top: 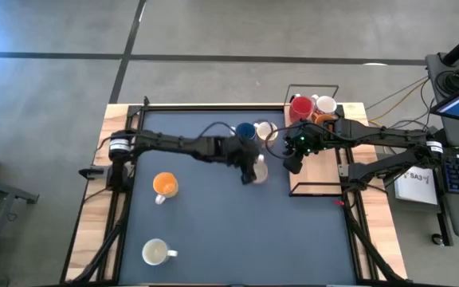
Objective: Place coffee mugs
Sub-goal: Move the right gray patterned mug to the top middle
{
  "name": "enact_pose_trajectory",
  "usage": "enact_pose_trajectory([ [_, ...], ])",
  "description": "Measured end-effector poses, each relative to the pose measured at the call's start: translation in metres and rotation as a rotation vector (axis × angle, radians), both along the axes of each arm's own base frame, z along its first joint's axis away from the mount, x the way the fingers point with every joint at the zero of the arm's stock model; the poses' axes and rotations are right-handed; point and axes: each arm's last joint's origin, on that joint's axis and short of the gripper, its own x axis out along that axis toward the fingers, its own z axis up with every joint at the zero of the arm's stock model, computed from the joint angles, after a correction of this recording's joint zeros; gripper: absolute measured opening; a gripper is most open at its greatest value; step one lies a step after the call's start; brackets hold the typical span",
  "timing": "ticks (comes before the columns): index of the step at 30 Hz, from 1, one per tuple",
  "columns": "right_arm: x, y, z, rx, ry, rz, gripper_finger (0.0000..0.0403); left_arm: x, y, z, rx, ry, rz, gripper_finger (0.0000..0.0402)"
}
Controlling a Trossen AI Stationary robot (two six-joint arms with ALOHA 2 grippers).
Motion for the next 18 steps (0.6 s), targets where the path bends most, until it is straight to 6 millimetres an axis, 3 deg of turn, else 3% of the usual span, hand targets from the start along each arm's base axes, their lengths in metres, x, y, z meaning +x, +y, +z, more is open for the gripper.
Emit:
enact_pose_trajectory([
  [7, 0.000, 0.000, 0.000, 0.000, 0.000, 0.000, 0.0112, -0.002, 0.039, 0.000, 0.012, -0.027, 0.080, 0.0008],
  [12, 0.000, 0.000, 0.000, 0.000, 0.000, 0.000, 0.0112, 0.001, 0.048, -0.014, -0.015, -0.003, 0.077, 0.0013],
  [18, 0.000, 0.000, 0.000, 0.000, 0.000, 0.000, 0.0112, 0.002, 0.051, -0.016, -0.001, -0.016, 0.065, 0.0037],
])
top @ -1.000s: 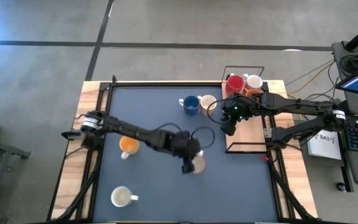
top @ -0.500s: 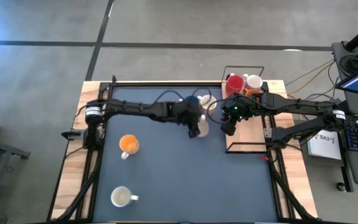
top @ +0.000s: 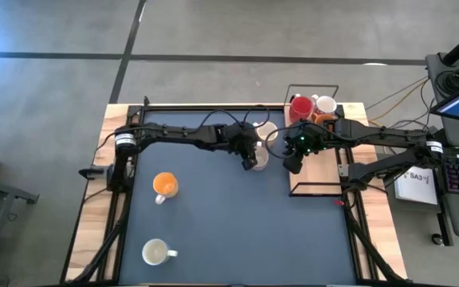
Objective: Place coffee mugs
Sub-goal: Move the right gray patterned mug to the top middle, then move the yellow mug to the top middle
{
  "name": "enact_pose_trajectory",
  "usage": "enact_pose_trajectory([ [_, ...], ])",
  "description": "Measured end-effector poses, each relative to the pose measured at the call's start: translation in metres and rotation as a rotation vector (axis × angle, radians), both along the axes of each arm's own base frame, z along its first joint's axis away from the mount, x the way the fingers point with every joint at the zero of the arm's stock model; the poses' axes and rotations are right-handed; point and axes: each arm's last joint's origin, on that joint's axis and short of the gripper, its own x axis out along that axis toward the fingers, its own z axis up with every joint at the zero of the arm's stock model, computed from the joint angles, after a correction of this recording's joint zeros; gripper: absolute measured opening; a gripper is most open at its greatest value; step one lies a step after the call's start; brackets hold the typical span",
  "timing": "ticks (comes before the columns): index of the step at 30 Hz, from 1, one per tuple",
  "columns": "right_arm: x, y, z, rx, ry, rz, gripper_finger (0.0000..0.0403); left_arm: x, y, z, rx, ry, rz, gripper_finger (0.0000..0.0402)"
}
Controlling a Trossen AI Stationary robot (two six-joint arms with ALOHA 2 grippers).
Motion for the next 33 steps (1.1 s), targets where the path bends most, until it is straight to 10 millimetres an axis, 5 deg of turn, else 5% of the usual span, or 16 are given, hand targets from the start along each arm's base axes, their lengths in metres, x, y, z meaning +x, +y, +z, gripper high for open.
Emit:
enact_pose_trajectory([
  [9, 0.000, 0.000, 0.000, 0.000, 0.000, 0.000, 0.0112, -0.002, 0.001, 0.025, 0.054, -0.028, -0.041, 0.0094],
  [17, 0.000, 0.000, 0.000, 0.000, 0.000, 0.000, 0.0112, -0.033, -0.027, 0.039, 0.053, 0.144, -0.013, 0.0113],
  [33, 0.000, 0.000, 0.000, 0.000, 0.000, 0.000, 0.0112, -0.190, -0.121, 0.041, -0.126, 0.187, 0.238, 0.0116],
])
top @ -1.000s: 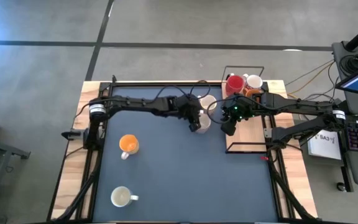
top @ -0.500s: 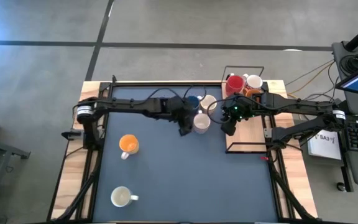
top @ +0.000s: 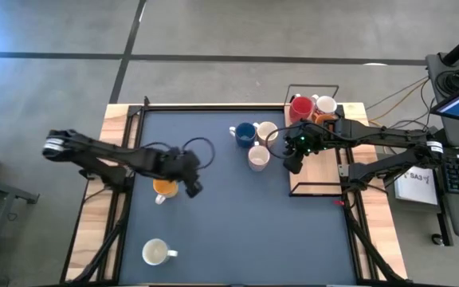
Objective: Place coffee mugs
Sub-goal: Move the yellow mug to the top middle
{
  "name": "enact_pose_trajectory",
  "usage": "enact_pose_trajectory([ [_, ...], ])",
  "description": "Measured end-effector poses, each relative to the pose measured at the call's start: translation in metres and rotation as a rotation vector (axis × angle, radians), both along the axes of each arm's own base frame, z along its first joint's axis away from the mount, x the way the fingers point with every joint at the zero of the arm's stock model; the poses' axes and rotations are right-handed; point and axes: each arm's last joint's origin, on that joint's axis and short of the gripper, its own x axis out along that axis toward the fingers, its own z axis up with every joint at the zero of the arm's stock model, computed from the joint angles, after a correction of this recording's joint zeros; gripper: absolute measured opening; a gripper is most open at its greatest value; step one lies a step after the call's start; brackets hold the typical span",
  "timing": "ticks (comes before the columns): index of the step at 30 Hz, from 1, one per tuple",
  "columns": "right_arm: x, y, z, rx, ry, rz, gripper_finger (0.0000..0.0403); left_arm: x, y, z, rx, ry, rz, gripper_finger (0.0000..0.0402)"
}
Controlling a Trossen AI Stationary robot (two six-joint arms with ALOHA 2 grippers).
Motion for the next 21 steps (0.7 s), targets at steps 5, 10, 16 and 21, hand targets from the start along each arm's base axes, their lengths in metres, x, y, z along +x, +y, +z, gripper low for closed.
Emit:
enact_pose_trajectory([
  [5, 0.000, 0.000, 0.000, 0.000, 0.000, 0.000, 0.0112, -0.034, -0.010, 0.012, 0.020, 0.022, 0.128, 0.0116],
  [10, 0.000, 0.000, 0.000, 0.000, 0.000, 0.000, 0.0112, -0.057, -0.014, 0.007, 0.017, 0.163, 0.279, 0.0117],
  [16, 0.000, 0.000, 0.000, 0.000, 0.000, 0.000, 0.0112, -0.070, -0.017, 0.003, 0.015, 0.268, 0.378, 0.0118],
  [21, 0.000, 0.000, 0.000, 0.000, 0.000, 0.000, 0.0112, -0.077, -0.018, -0.008, -0.035, 0.346, 0.379, 0.0143],
])
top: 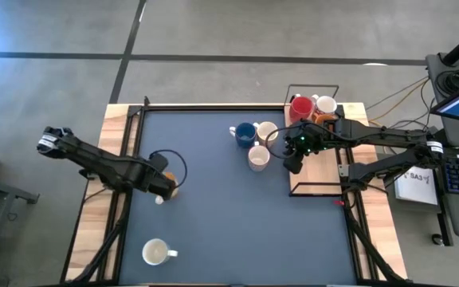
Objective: Place coffee mugs
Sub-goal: Move the yellow mug to the top middle
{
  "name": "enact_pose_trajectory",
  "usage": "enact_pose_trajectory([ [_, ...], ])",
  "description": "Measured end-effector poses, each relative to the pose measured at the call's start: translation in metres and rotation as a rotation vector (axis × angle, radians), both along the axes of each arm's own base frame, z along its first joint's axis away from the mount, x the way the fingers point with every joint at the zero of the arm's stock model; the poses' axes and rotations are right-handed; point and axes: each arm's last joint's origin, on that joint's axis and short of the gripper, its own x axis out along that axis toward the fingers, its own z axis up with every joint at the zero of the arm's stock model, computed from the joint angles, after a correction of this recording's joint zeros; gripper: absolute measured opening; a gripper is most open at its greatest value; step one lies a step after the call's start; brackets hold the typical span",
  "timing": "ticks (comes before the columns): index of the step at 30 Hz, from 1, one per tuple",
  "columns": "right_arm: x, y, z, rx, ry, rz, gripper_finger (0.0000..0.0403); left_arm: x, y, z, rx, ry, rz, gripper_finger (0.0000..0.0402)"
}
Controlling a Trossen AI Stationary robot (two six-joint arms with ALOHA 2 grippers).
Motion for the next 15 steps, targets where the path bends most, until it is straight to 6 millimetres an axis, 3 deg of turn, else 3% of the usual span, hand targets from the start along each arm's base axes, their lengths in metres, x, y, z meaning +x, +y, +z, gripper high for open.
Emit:
enact_pose_trajectory([
  [6, 0.000, 0.000, 0.000, 0.000, 0.000, 0.000, 0.0112, -0.007, 0.002, -0.016, -0.002, 0.062, 0.001, 0.0166],
  [15, 0.000, 0.000, 0.000, -0.001, 0.000, 0.000, 0.0112, -0.001, 0.000, -0.046, -0.030, -0.012, -0.101, 0.0149],
])
